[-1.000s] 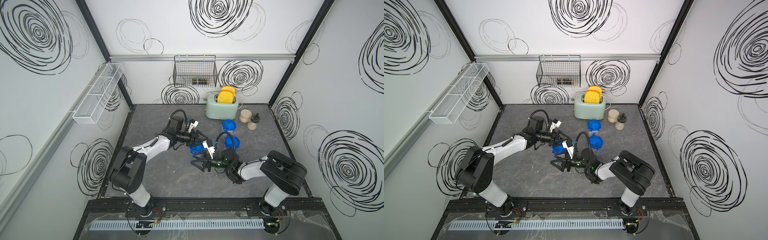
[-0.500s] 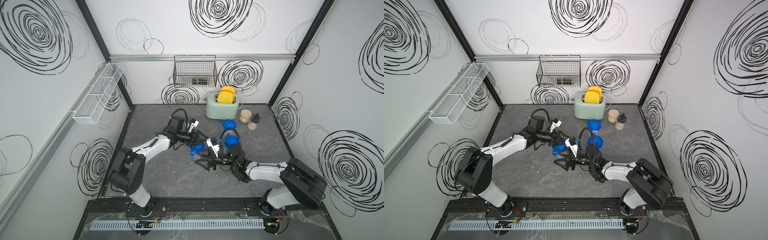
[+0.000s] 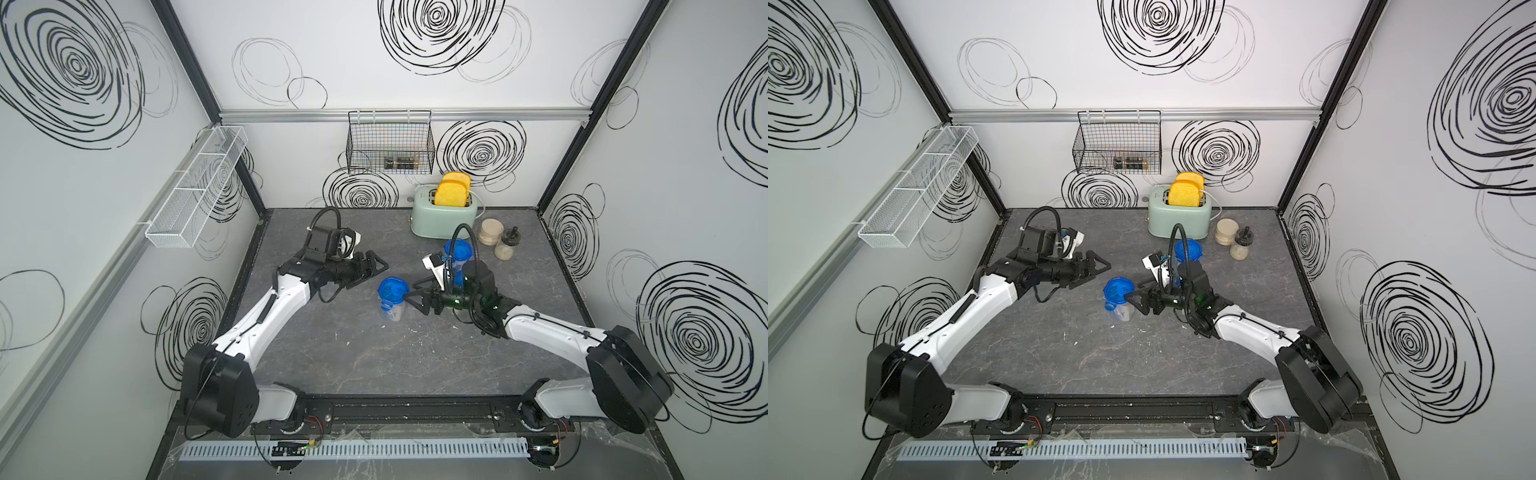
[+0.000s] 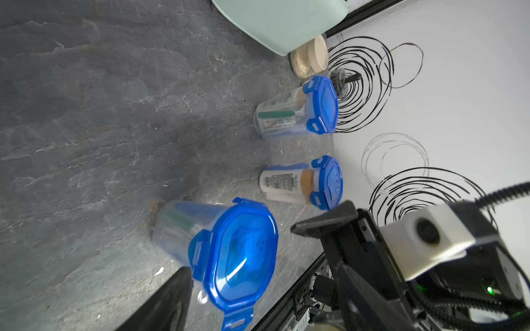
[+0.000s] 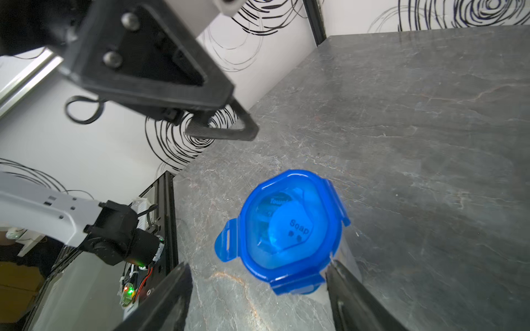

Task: Take out toiletry kits
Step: Unfasten the latch on the container, then adjust the container at the center of the board.

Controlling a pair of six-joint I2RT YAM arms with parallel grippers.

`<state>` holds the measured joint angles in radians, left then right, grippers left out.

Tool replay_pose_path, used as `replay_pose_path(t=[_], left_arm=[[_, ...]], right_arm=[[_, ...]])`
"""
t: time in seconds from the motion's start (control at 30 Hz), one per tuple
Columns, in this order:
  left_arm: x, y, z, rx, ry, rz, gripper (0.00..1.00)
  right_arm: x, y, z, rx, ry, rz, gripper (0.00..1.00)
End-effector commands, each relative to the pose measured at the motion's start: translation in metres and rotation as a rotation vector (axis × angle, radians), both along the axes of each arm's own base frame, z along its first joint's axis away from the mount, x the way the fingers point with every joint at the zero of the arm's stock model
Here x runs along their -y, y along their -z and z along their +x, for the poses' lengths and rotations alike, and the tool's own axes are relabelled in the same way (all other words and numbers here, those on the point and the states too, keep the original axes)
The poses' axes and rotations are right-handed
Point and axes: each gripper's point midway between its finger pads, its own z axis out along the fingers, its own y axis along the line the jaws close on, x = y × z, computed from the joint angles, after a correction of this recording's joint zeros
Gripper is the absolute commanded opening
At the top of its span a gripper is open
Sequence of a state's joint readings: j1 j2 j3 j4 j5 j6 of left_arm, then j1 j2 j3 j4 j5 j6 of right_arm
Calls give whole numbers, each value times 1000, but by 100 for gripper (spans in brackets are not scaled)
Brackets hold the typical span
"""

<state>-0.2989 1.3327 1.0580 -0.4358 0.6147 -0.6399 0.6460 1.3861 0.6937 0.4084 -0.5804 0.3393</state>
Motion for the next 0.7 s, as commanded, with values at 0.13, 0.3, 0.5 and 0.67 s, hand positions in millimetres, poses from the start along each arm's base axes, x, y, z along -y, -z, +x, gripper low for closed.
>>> replay_pose_path(t=[0.13, 0.3, 0.5, 0.67], left_arm=[[2, 53, -28, -113, 65, 43, 80], [10, 53, -27, -110, 88, 21, 77], [14, 51, -21, -113, 98, 14, 76], [16, 52, -17, -113, 110, 23, 75]], right_arm=[[-2, 30, 15, -76, 58, -126, 75], [-10, 26, -3, -79, -12, -108, 69], [-14, 14, -22, -61, -56, -64, 68], [-21, 5, -41, -64, -110, -38, 68]])
